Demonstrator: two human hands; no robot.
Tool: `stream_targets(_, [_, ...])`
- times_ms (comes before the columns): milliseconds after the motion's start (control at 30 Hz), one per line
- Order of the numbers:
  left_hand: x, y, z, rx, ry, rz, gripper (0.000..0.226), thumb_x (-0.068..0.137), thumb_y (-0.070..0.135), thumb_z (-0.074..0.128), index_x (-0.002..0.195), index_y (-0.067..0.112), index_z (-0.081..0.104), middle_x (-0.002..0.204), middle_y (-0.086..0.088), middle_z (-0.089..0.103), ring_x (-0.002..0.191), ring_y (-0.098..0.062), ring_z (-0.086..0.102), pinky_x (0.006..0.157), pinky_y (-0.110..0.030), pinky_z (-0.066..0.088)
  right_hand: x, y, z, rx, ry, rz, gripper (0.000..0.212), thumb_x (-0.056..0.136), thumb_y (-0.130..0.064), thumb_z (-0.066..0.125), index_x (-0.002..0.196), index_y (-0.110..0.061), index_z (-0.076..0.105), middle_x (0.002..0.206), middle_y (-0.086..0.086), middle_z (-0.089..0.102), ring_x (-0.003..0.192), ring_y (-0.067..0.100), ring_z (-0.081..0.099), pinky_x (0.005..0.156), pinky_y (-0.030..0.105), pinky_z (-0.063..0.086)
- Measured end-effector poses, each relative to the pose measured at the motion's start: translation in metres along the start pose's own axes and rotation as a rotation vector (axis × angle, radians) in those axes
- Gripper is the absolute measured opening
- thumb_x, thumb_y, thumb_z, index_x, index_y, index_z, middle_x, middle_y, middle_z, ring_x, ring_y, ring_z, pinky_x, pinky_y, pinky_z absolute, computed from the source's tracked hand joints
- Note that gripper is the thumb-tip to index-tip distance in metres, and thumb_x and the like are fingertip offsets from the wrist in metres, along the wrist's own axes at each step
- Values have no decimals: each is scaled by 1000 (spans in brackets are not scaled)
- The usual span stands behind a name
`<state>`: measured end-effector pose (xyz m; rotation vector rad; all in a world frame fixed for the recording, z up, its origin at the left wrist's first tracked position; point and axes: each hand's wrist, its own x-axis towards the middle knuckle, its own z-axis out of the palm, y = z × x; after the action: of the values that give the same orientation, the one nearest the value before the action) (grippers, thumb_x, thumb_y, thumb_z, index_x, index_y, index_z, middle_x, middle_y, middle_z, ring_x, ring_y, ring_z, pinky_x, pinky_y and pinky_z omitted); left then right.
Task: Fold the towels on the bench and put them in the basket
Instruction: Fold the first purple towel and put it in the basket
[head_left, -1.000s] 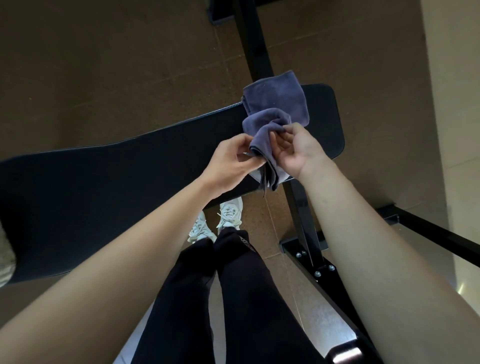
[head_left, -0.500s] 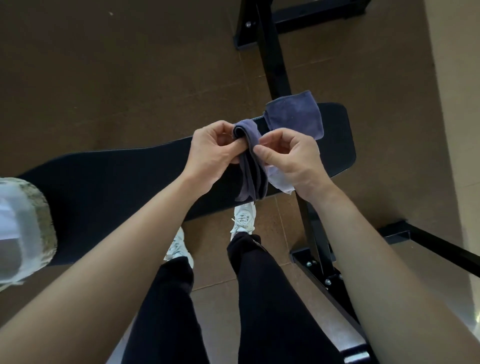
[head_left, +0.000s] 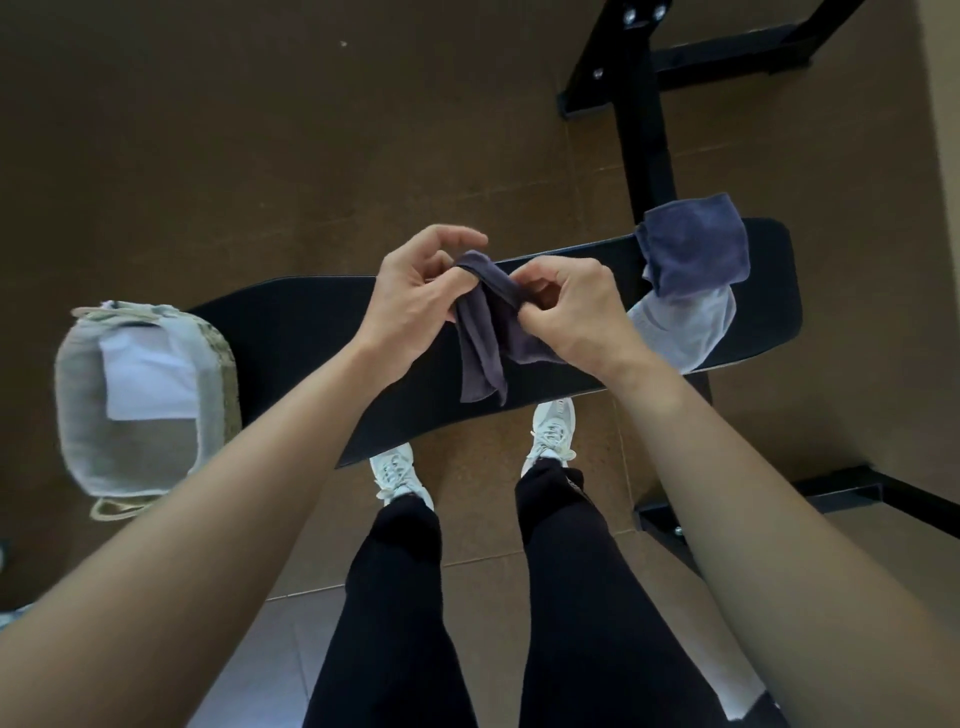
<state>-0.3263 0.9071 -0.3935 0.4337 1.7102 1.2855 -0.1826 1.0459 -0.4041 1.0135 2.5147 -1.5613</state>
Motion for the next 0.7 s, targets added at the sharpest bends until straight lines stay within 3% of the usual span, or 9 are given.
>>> stream_targets(67, [-13,-1,-25,83,-10,3,25,95,-3,56,108,6,75,105,-13,75,101,-31,71,86,-39,58,-1,-13,17,-43,24,14,21,86,-9,72,102,-18,80,89,-6,76,85,6,72,80,23,58])
stream_targets(200, [-38,-7,-79,295,-35,-29,25,94,3,61,102,17,80,99,1,78,98,-13,72,89,-34,61,-3,-42,45,-26,39,58,12,93,-17,74,102,-14,81,91,-4,77,86,7,73,82,28,60])
stream_targets(300, [-50,-12,-106,492,-136,-61,11,94,31,69,92,25,78,94,6,72,91,-13,67,86,-42,58,-5,-70,66,12,-71,19,12,96,-16,70,102,-14,80,91,-5,76,86,8,72,78,23,58])
stream_targets(400, [-57,-15,-116,594,-124,-19,27,90,52,72,88,25,73,92,6,64,86,-13,62,76,-37,53,-7,-95,84,20,-224,-8,12,98,-15,68,101,-17,79,91,-7,75,88,5,71,77,17,57])
stream_targets(567, [-65,-24,-136,565,-109,21,13,93,22,70,85,17,78,82,-1,71,76,-20,66,76,-47,57,0,-108,88,-60,-342,-21,16,99,-9,66,98,-21,77,89,-15,72,87,3,69,75,14,51])
stream_targets(700, [-71,-19,-138,483,-186,-20,20,94,13,65,88,4,82,63,-1,64,55,-5,51,55,-20,41,1,-116,84,-192,-381,-75,11,95,-12,71,102,-18,78,91,-12,71,87,5,68,78,14,51])
